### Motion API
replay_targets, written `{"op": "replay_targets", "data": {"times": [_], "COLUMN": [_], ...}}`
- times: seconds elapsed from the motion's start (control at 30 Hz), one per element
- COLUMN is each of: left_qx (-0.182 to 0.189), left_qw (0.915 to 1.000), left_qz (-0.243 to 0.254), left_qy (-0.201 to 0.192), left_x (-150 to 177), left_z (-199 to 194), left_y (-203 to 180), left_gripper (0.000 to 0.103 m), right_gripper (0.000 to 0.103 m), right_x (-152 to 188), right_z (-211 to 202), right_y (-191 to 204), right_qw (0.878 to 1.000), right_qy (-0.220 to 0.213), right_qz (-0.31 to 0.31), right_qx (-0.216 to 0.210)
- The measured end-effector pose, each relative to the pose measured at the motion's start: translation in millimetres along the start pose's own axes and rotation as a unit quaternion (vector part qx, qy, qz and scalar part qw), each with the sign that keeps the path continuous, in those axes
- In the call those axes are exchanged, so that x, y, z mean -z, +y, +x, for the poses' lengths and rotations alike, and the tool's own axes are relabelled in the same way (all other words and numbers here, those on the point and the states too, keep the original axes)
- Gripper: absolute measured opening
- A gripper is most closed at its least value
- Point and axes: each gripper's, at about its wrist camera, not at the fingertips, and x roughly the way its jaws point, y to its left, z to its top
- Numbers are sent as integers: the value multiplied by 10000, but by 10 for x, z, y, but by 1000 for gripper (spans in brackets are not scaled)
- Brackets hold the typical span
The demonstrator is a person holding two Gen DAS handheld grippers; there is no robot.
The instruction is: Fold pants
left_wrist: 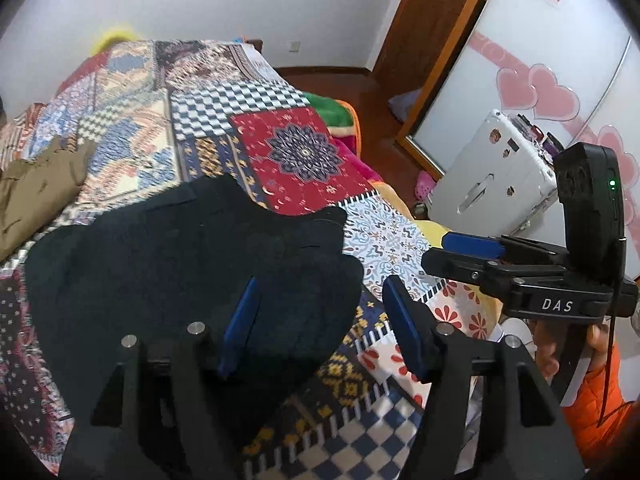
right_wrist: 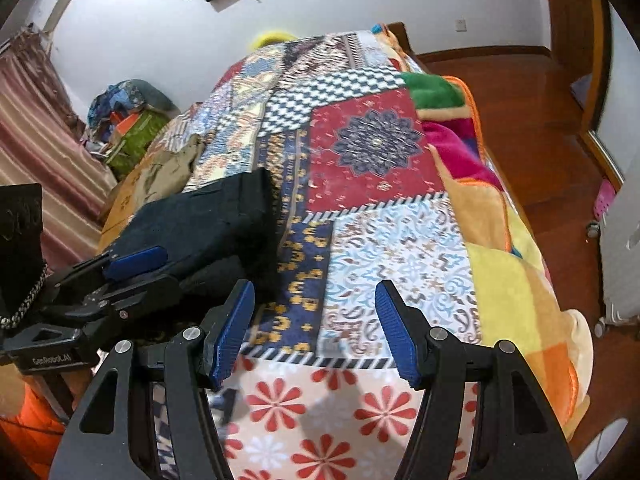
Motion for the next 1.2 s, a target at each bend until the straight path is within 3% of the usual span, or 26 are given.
{"op": "replay_targets", "data": {"times": [0.1,0.23,0.47,0.57,0.67,0.77,0.97,1.2], "left_qx": [-162,-652,-1500,-1224,-1218,-1197,-712,-533], "left_qw": [9994,9956,9850,9869,9879,9882,9926,9939], "left_qz": [-79,-297,-846,-1052,-955,-951,-976,-964], "left_qy": [-290,-599,-95,69,47,101,150,109], "left_x": [19,73,447,649,737,713,590,393], "left_z": [-296,-614,-573,-446,-356,-246,-120,126], "left_y": [166,580,1438,1575,1540,1484,1310,1064], "left_gripper": [68,79,79,79,79,79,79,79], "right_gripper": [59,59,59,59,59,59,59,59], "right_x": [-9,38,194,203,140,36,-236,-675], "right_z": [1,101,505,704,867,984,1180,1515], "right_y": [174,414,759,842,858,798,491,192], "right_qw": [9998,9986,9942,9924,9917,9923,9944,9931], "right_qy": [-14,103,641,810,856,874,785,777], "right_qz": [-154,-449,-809,-906,-955,-876,-706,-708], "right_qx": [-107,-261,-300,-217,-87,-64,107,530]}}
